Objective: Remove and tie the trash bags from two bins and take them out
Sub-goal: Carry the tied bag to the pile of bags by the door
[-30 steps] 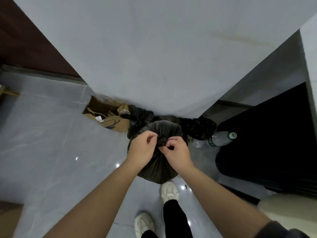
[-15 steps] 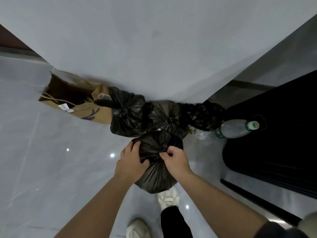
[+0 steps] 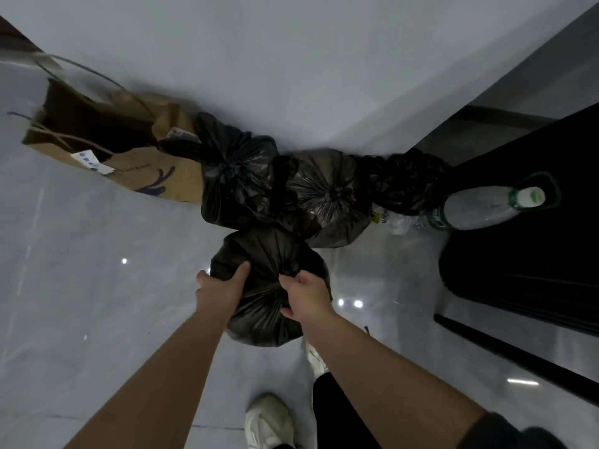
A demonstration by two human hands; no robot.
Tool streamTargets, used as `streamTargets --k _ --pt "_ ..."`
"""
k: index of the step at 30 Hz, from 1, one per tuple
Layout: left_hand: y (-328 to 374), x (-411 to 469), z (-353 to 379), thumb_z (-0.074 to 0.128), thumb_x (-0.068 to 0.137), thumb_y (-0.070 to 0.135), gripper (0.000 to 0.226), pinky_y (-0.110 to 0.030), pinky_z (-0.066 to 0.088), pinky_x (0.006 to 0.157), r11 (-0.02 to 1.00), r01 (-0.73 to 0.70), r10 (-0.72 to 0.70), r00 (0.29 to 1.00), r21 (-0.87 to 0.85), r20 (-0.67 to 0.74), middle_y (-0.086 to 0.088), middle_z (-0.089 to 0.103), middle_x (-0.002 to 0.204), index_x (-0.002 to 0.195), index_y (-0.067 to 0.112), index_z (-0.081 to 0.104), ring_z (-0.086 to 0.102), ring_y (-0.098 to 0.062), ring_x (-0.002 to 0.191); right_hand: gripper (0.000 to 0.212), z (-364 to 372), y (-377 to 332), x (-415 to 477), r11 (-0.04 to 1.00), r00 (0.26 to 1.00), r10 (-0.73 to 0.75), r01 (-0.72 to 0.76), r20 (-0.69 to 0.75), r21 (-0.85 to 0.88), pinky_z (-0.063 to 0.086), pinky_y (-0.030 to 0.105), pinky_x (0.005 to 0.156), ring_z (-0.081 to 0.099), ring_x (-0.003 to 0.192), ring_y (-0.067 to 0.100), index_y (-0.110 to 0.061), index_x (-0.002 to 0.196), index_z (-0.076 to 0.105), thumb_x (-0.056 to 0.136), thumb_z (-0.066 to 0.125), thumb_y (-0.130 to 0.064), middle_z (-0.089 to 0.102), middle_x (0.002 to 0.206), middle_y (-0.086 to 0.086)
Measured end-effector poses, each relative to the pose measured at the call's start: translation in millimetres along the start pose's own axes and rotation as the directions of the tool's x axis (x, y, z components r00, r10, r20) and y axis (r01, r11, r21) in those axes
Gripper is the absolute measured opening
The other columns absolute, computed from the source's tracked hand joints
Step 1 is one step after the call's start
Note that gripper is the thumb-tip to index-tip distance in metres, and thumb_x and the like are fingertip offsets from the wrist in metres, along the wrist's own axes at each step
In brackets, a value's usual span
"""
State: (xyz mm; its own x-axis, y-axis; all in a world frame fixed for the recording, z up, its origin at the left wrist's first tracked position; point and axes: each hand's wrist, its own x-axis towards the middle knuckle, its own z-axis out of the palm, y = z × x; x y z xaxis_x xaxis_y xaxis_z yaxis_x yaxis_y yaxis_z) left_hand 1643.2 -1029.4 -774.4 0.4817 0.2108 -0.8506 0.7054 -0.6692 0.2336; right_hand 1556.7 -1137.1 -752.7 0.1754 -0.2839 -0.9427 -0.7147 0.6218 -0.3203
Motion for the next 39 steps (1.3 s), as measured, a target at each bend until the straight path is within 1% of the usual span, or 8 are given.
streamTargets --k 5,12,15,18,21,25,34,39 --pt "-11 33 -3 0.065 0.080 0.049 0.091 -0.052 0.044 0.100 0.991 -0.012 0.015 1.000 -0.130 0.026 -0.020 0.038 0.143 0.147 0.009 0.019 0.046 -0.038 0.124 0.012 7 -2 30 0.988 0.997 0.067 -0.070 0.027 0.138 0.052 0.027 0.060 0.057 0.107 0.028 -0.014 0.086 0.058 0.092 0.061 -0.024 0.058 0.108 0.008" --pt "-29 61 33 0.057 0.081 0.061 0.083 -0.054 0.050 0.081 0.952 0.230 -0.179 0.953 -0.201 0.244 -0.015 0.042 0.141 0.144 0.018 0.026 0.049 -0.041 0.118 0.005 7 -3 93 0.999 0.999 0.001 -0.002 0.034 0.042 0.057 0.034 0.073 0.060 0.110 0.033 -0.012 0.090 0.058 0.093 0.057 -0.016 0.060 0.118 0.014" --pt "-37 72 45 0.053 0.085 0.059 0.070 -0.051 0.054 0.079 0.937 0.248 -0.170 0.939 -0.246 0.300 -0.015 0.050 0.132 0.139 0.018 0.036 0.057 -0.039 0.105 0.017 -15 -2 110 0.999 0.998 0.020 -0.022 0.063 0.028 0.053 0.030 0.061 0.066 0.090 0.028 -0.016 0.094 0.056 0.094 0.046 -0.003 0.061 0.099 0.009" --pt "-45 76 47 0.048 0.085 0.063 0.071 -0.050 0.054 0.076 0.925 0.268 -0.191 0.940 -0.270 0.282 -0.015 0.050 0.133 0.138 0.017 0.038 0.057 -0.039 0.107 0.020 -52 -4 130 0.999 0.977 -0.034 0.029 -0.210 -0.026 0.050 0.031 0.059 0.058 0.067 0.023 -0.018 0.083 0.056 0.092 0.044 -0.005 0.061 0.085 0.008" --pt "-37 71 51 0.051 0.066 0.081 0.095 -0.062 0.051 0.076 0.859 0.383 -0.239 0.887 -0.339 0.395 -0.013 0.044 0.140 0.142 0.028 0.032 0.050 -0.044 0.118 0.008 -77 -14 147 1.000 0.954 0.006 0.003 -0.299 0.028 0.052 0.040 0.073 0.055 0.077 0.025 -0.013 0.089 0.055 0.091 0.047 -0.011 0.056 0.092 0.011" --pt "-26 103 74 0.067 0.019 0.086 0.129 -0.072 0.046 0.075 0.776 0.435 -0.235 0.871 -0.456 0.431 -0.014 0.045 0.139 0.135 0.038 0.038 0.051 -0.047 0.115 0.046 -74 -36 159 0.971 0.991 0.106 -0.085 -0.084 0.225 0.051 0.042 0.079 0.059 0.089 0.031 -0.015 0.137 0.038 0.093 0.049 -0.018 0.053 0.110 0.009" --pt "8 87 94 0.057 0.065 0.066 0.080 -0.072 0.048 0.069 0.795 0.403 -0.216 0.887 -0.454 0.409 -0.020 0.046 0.135 0.135 0.031 0.037 0.054 -0.050 0.109 0.044 -89 -53 166 1.000 0.990 0.016 -0.015 -0.144 0.015 0.045 0.029 0.061 0.057 0.074 0.017 -0.013 0.136 0.042 0.093 0.045 -0.009 0.059 0.091 0.004" --pt "1 74 91 0.048 0.077 0.070 0.076 -0.059 0.055 0.059 0.879 0.374 -0.273 0.903 -0.296 0.332 -0.021 0.052 0.124 0.135 0.024 0.035 0.061 -0.046 0.094 0.066 -98 -8 149 0.975 0.980 0.159 -0.175 -0.121 -0.135 0.046 0.050 0.092 0.049 0.120 0.032 -0.030 0.149 0.021 0.091 0.053 -0.037 0.044 0.141 0.008"
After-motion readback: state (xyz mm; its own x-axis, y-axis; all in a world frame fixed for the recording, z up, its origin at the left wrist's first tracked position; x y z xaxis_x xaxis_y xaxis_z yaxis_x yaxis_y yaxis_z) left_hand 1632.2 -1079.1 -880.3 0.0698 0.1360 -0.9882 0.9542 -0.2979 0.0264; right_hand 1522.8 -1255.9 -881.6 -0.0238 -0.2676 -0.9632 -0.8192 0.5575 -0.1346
